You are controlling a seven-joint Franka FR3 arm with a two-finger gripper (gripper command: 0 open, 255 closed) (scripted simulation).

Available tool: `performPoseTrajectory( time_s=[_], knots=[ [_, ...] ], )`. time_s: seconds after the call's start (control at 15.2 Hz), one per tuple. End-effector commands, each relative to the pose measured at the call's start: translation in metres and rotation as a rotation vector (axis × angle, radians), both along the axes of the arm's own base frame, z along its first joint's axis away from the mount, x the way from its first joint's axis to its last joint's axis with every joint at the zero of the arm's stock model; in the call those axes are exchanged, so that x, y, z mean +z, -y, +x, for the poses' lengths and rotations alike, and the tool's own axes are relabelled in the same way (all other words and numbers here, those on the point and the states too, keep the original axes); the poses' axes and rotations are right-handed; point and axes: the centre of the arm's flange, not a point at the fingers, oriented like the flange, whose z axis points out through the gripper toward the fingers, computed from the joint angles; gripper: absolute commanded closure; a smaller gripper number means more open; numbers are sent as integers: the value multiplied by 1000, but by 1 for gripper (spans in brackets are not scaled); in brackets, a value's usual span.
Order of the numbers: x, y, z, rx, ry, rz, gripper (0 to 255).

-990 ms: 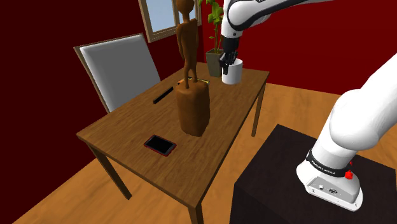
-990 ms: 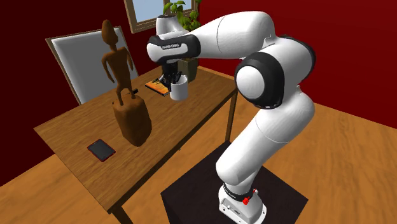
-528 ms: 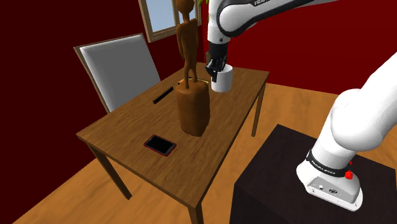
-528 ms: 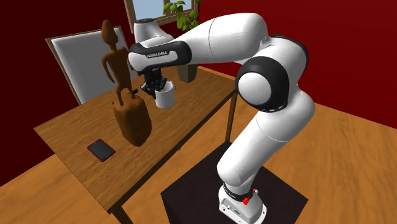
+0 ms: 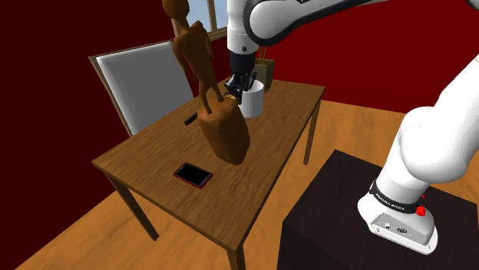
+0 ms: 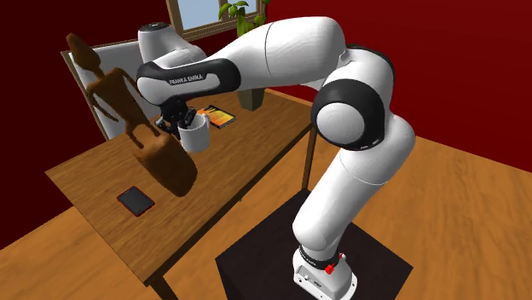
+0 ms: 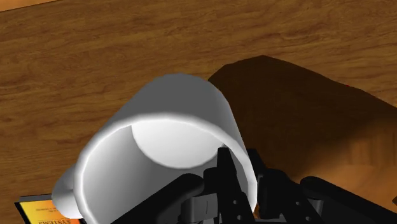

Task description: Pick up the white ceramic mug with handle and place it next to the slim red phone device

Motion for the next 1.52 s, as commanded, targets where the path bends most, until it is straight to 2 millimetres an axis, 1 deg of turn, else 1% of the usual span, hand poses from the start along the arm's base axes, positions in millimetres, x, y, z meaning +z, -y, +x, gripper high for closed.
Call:
performPoseTrajectory(
  time_s=[0.0,1.32,1.39,1.45],
  knots=[
    [-18,-31,0,6,-37,-7,255],
    [-17,-295,-2,6,-37,-7,255],
    [-17,-304,-2,6,-37,-7,255],
    [-23,-304,-2,6,-37,-7,255]
  ],
)
